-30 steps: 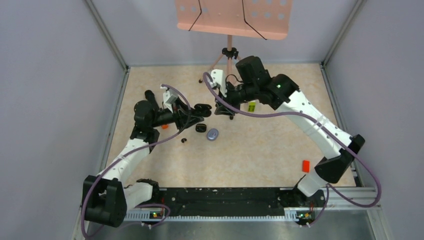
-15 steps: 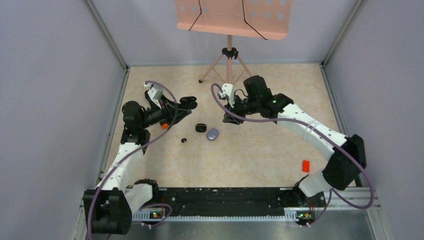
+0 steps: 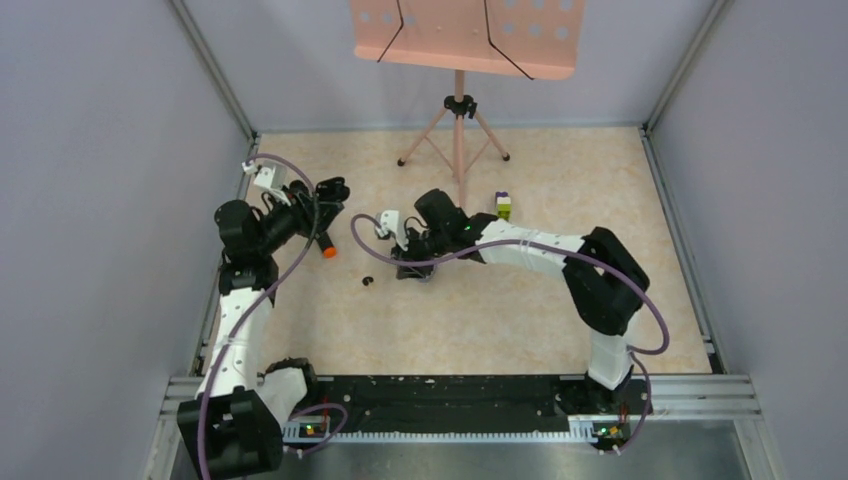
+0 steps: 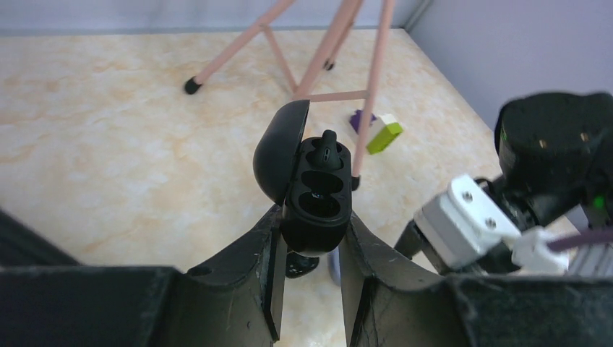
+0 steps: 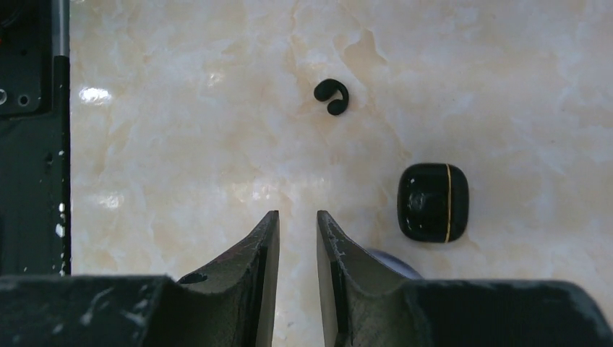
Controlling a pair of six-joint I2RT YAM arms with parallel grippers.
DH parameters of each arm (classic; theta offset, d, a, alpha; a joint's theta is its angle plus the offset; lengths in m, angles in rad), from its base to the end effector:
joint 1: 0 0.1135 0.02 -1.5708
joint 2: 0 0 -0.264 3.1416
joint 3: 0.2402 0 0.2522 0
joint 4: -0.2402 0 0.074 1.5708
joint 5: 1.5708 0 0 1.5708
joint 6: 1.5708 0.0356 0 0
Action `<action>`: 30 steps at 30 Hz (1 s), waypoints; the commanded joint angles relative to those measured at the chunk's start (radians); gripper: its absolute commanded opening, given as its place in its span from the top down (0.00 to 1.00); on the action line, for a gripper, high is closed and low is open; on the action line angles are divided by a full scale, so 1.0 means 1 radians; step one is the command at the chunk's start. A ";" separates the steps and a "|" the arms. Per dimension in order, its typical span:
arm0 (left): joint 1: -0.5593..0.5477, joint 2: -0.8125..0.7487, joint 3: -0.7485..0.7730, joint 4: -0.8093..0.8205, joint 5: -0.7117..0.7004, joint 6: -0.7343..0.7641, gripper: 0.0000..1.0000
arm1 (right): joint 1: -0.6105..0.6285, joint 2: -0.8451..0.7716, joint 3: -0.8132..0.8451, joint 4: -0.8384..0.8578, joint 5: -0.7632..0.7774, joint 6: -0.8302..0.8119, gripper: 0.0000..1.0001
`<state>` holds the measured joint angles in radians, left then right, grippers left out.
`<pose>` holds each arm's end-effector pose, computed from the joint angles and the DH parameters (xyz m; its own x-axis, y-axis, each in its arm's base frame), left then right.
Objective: Insert the wireless bluetooth earbuds into the charging case
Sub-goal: Pick up the left earbud from the center of the board.
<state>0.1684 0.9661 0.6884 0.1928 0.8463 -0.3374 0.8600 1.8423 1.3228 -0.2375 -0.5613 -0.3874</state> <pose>0.2205 0.0105 0.3130 -0.2856 -0.2711 -0.9192 0.5616 0.7298 -0.3898 0.2524 0.3223 0.2268 -0.0771 -0.5798 -0.8111 -0.9970 0.0433 0.0638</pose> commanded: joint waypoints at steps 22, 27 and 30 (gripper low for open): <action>0.154 0.020 0.099 -0.012 -0.124 0.000 1.00 | 0.158 0.378 0.302 0.209 0.214 0.053 0.63; 0.154 0.023 0.103 -0.011 -0.121 0.000 1.00 | 0.159 0.402 0.311 0.181 0.185 0.045 0.63; 0.154 0.025 0.100 -0.012 -0.120 -0.001 1.00 | 0.163 0.425 0.325 0.167 0.180 0.049 0.63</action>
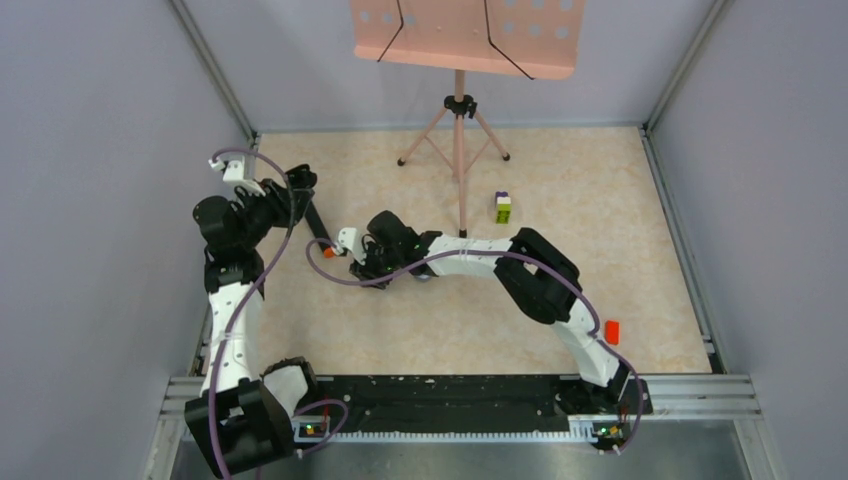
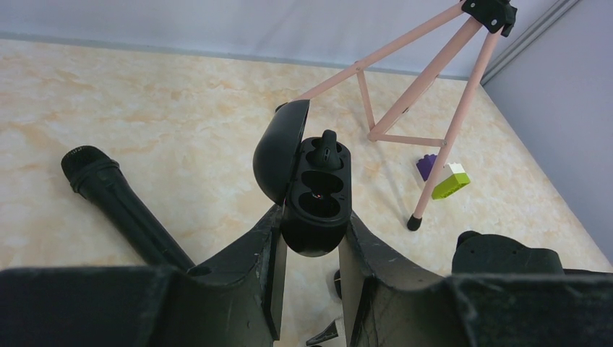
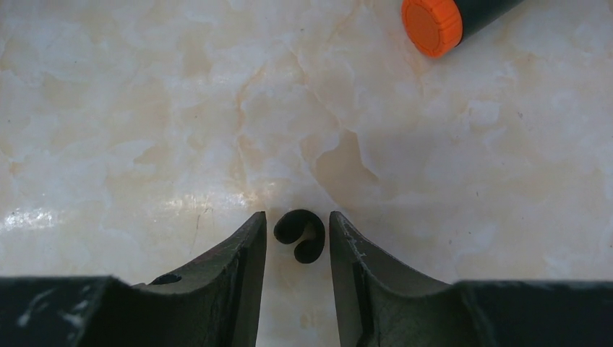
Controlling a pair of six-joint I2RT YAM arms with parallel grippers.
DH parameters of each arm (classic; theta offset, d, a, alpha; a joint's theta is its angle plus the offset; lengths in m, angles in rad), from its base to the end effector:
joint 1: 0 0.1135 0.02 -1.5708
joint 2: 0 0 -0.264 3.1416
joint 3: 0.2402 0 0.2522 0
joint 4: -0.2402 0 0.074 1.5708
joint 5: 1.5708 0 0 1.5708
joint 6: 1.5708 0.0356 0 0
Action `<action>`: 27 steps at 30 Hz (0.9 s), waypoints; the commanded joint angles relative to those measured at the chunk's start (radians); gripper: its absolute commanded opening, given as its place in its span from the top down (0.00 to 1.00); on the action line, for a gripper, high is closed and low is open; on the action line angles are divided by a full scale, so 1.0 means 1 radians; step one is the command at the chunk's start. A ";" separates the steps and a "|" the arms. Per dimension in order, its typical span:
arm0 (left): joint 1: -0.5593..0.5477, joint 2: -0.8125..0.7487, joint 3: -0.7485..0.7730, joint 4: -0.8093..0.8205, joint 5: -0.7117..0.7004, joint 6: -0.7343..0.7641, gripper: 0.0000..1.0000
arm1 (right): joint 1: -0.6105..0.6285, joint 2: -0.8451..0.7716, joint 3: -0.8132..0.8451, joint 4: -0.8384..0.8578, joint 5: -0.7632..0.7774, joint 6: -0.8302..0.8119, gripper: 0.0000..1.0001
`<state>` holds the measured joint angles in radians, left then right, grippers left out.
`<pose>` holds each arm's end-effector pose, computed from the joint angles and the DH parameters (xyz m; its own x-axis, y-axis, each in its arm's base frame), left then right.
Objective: Insert the wireless bluetooth earbuds into the charging case
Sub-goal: Pick up the left earbud from the center of the board.
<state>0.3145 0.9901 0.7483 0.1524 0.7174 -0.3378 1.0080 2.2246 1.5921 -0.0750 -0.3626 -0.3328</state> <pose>0.2239 0.0482 0.3248 -0.2092 -0.3307 -0.9203 0.3394 0.8580 -0.3855 0.2535 0.4255 0.1569 -0.0224 -0.6080 -0.7936 -0.9966 0.0764 -0.0304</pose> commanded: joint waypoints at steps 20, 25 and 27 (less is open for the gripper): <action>0.008 0.075 0.052 0.078 0.186 0.036 1.00 | -0.235 -0.348 -0.238 0.081 -0.518 0.408 0.89; 0.004 0.075 0.064 0.011 0.214 0.109 1.00 | -0.394 -0.414 -0.514 0.311 -0.695 0.751 0.91; 0.005 0.076 0.074 -0.015 0.227 0.134 1.00 | -0.450 -0.442 -0.654 0.491 -0.708 0.904 0.91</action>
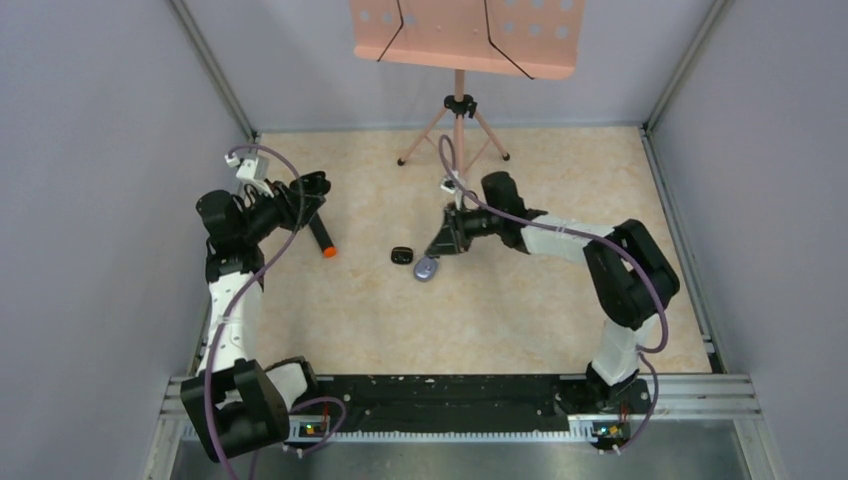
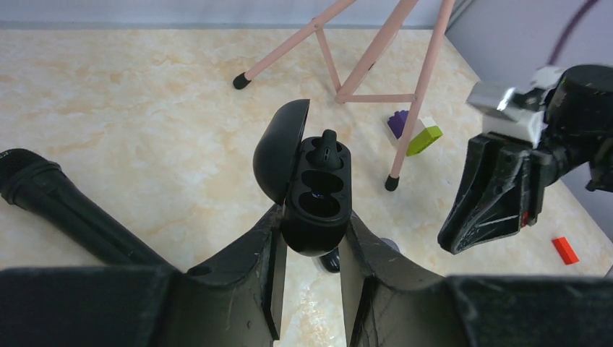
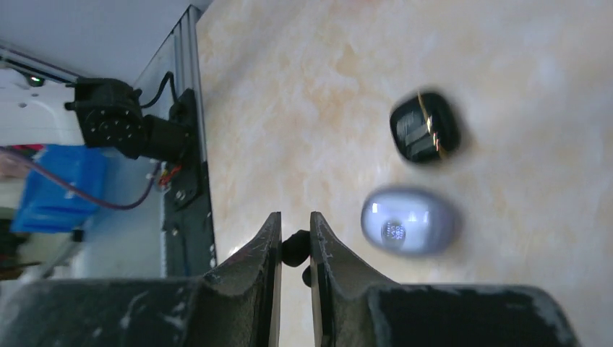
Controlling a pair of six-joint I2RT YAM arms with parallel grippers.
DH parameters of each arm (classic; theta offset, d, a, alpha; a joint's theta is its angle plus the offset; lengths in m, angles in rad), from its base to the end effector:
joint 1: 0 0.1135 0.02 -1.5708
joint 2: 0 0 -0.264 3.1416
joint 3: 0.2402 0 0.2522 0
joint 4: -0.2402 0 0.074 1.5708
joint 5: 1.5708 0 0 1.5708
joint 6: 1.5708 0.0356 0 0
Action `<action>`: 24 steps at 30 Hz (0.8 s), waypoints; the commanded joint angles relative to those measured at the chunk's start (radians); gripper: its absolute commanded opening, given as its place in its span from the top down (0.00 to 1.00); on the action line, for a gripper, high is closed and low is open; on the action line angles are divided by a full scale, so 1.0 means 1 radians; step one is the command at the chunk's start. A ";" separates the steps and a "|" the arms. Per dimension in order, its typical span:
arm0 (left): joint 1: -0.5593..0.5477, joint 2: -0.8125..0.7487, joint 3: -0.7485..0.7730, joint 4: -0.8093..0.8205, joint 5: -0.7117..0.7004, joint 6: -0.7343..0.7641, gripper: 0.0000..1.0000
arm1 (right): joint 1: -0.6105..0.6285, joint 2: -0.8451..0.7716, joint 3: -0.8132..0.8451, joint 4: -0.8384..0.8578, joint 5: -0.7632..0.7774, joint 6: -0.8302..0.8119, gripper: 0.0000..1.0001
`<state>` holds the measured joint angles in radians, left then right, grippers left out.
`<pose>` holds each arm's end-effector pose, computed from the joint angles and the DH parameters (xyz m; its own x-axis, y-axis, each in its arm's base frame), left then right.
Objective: Insert the wireless bluetooth earbuds into the charging case
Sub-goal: Pick up the left earbud from the center of the board, then place the left earbud at the center of the board.
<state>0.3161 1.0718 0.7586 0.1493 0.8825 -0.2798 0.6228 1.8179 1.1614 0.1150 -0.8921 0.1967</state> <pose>0.2371 0.0486 0.3112 -0.2945 -0.2809 -0.9134 0.4635 0.7939 -0.3936 0.3069 0.2545 0.2178 -0.5880 -0.2712 -0.7620 -0.8087 0.1773 0.5609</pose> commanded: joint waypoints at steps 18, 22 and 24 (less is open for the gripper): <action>-0.009 0.001 0.059 -0.006 0.075 0.080 1.00 | -0.335 -0.147 -0.127 -0.436 0.317 -0.088 0.63; -0.011 -0.007 0.043 0.013 0.082 0.073 1.00 | -0.335 -0.246 -0.191 -0.408 0.233 -0.226 0.71; -0.011 -0.013 0.034 0.018 0.087 0.070 1.00 | -0.334 -0.270 -0.171 -0.425 0.210 -0.368 0.75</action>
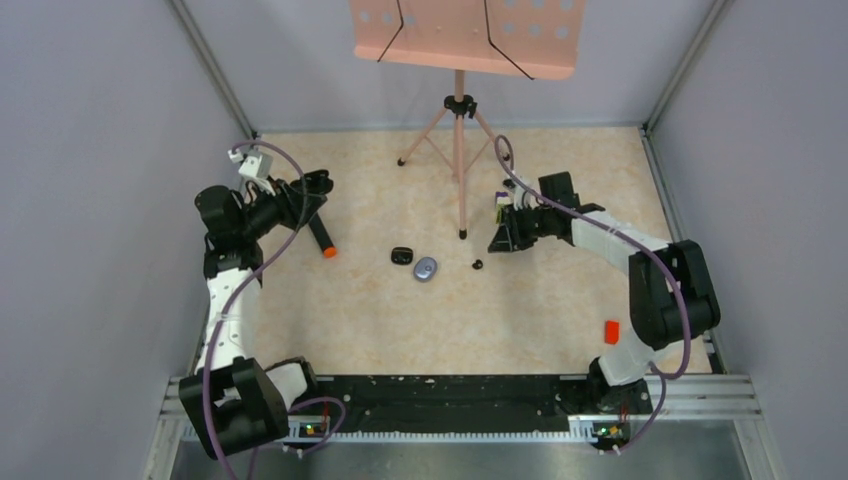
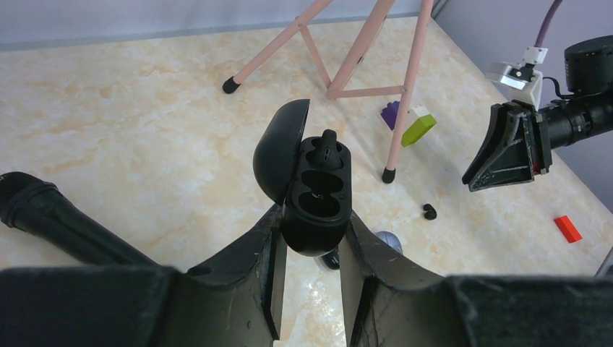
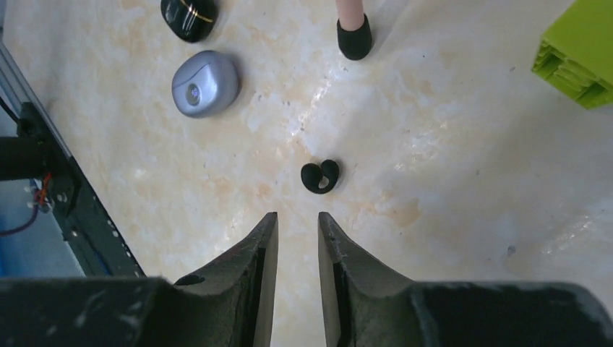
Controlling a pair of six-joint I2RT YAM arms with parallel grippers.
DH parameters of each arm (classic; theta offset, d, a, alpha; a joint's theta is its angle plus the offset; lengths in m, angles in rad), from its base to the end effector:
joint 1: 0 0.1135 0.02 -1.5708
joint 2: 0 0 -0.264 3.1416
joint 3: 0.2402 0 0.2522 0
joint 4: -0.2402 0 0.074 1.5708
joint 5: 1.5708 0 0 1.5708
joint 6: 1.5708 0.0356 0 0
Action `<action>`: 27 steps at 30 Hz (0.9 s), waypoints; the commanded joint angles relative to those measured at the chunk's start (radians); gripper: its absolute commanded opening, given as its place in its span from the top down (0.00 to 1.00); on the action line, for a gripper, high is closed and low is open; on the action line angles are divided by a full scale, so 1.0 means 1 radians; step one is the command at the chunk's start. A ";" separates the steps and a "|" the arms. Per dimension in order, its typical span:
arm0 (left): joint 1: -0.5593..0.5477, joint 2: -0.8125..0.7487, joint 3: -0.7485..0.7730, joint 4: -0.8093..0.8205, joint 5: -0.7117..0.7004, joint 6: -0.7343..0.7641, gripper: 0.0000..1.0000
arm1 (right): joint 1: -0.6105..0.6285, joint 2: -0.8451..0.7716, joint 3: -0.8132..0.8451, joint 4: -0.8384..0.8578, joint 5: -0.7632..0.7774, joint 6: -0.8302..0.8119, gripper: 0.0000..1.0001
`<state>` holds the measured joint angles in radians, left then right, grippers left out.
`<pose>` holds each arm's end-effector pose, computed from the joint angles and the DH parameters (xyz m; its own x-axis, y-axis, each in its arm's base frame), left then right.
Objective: Insert the wireless bluetooth earbuds into the charging case
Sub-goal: Place the left earbud at the center of the board.
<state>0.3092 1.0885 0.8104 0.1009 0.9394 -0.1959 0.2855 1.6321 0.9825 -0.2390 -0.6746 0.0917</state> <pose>0.2403 0.0466 0.3211 -0.2771 -0.2091 -0.9378 0.5335 0.7782 -0.3312 0.3120 0.1148 0.1976 -0.7964 -0.1592 -0.5835 -0.5271 0.6558 0.5405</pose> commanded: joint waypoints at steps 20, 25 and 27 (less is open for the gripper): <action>-0.006 -0.091 -0.033 -0.032 0.028 0.035 1.00 | 0.120 -0.098 0.006 -0.255 -0.008 -1.461 0.87; -0.005 -0.089 -0.028 -0.049 0.021 0.042 1.00 | 0.126 -0.001 0.091 -0.282 -0.004 -1.341 0.87; -0.005 -0.087 -0.027 -0.044 0.019 0.037 1.00 | 0.126 0.060 0.168 -0.270 0.014 -1.117 0.86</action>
<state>0.3058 1.0222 0.7700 0.0422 0.9524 -0.1753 0.4088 1.6047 1.0176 -0.5354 -0.6617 -1.2247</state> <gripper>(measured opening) 0.342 0.135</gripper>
